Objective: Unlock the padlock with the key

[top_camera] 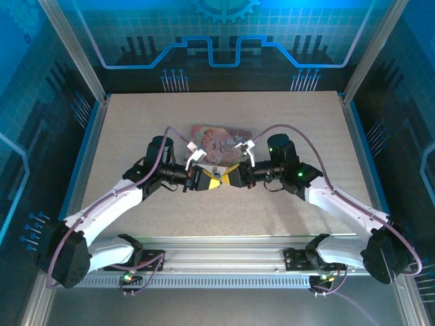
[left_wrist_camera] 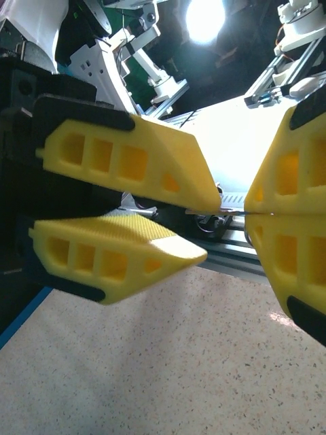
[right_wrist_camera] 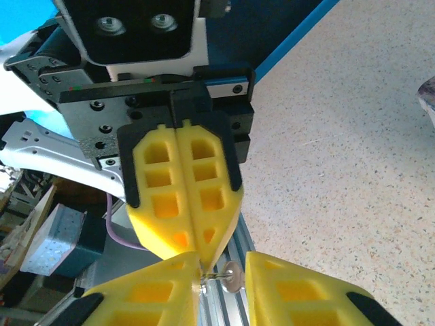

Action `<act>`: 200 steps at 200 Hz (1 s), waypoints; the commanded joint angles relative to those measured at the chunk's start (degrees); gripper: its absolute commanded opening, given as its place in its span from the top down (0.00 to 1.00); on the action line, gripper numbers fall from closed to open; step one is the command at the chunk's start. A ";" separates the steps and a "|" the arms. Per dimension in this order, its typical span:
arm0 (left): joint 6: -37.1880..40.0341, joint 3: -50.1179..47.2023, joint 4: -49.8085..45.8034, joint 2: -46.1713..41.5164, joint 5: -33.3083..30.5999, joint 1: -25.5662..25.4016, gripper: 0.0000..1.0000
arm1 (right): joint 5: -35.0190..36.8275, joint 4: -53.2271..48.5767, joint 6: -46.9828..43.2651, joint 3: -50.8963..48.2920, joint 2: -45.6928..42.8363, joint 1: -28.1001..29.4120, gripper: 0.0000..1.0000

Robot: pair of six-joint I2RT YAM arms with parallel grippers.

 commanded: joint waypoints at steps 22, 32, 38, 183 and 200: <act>1.64 2.25 -1.28 -0.47 1.69 0.01 1.00 | -2.37 4.57 0.97 0.66 1.98 1.02 1.00; 1.51 2.22 -1.86 -0.77 0.10 0.01 1.00 | -1.66 5.17 1.06 0.44 1.95 1.16 1.00; 1.53 2.24 -2.47 -1.03 -1.15 0.01 0.96 | -0.90 5.32 1.16 0.23 1.78 1.24 1.00; -26.76 -15.12 39.64 -4.42 -10.82 0.73 0.46 | 8.51 15.77 5.19 -5.41 -2.55 3.83 1.00; -27.58 -15.16 41.99 -2.88 -9.99 0.39 0.49 | 8.68 16.05 5.43 -5.57 -2.71 4.03 1.00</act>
